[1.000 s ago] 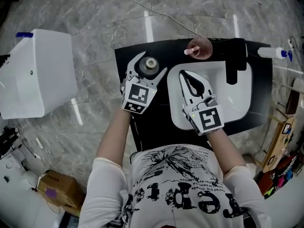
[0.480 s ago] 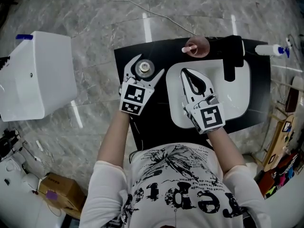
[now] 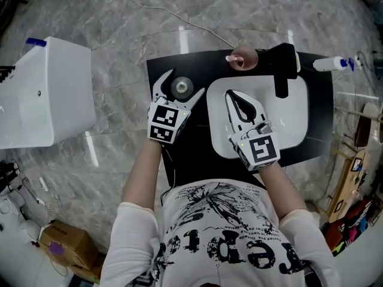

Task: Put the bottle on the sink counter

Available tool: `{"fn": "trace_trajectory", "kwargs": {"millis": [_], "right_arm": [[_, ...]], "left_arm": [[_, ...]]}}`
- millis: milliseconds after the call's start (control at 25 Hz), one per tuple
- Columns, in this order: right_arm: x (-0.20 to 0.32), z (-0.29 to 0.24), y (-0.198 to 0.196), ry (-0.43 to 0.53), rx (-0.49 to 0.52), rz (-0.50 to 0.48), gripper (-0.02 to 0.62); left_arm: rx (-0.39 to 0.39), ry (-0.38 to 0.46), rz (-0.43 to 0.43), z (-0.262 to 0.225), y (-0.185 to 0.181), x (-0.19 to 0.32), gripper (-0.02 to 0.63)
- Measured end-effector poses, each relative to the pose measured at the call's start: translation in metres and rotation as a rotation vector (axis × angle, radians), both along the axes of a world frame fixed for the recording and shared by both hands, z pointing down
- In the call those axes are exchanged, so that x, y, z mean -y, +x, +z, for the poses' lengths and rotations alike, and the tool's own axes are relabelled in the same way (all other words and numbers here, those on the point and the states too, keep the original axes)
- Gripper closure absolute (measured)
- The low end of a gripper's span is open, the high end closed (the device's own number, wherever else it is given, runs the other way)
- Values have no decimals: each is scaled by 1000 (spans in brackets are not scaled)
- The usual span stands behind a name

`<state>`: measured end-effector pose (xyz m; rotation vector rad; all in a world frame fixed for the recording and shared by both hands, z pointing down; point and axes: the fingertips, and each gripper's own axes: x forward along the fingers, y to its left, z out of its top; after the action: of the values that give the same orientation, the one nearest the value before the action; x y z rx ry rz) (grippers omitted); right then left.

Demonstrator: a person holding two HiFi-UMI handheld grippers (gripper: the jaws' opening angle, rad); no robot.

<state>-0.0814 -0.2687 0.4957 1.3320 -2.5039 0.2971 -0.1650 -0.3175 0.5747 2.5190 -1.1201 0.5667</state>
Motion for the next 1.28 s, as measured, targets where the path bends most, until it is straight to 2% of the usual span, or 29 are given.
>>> {"fn": "trace_trajectory", "kwargs": {"millis": [120, 240, 360, 520, 800, 840, 920, 1040, 1280], "right_arm": [[-13, -15, 4, 23, 2, -24, 580], [-29, -33, 7, 40, 14, -62, 580], [-44, -56, 13, 56, 30, -79, 580], [-61, -93, 23, 92, 51, -98, 580], [-88, -152, 31, 165, 86, -126, 580], [-91, -161, 31, 179, 90, -133, 580], [-99, -176, 34, 203, 98, -143, 580], [-113, -194, 40, 231, 108, -147, 580], [-138, -214, 40, 263, 109, -175, 580]], "left_arm": [[-6, 76, -28, -38, 1, -7, 212], [-7, 197, -80, -88, -2, -20, 213], [-49, 243, -110, -131, -1, -40, 221], [-114, 303, -140, -192, 1, -75, 345], [-161, 415, -155, -272, 7, -135, 491], [-166, 431, -160, -282, 8, -142, 494], [-175, 458, -180, -298, 7, -157, 564], [-162, 481, -205, -312, 7, -177, 591], [-152, 508, -219, -323, 3, -207, 592]]}}
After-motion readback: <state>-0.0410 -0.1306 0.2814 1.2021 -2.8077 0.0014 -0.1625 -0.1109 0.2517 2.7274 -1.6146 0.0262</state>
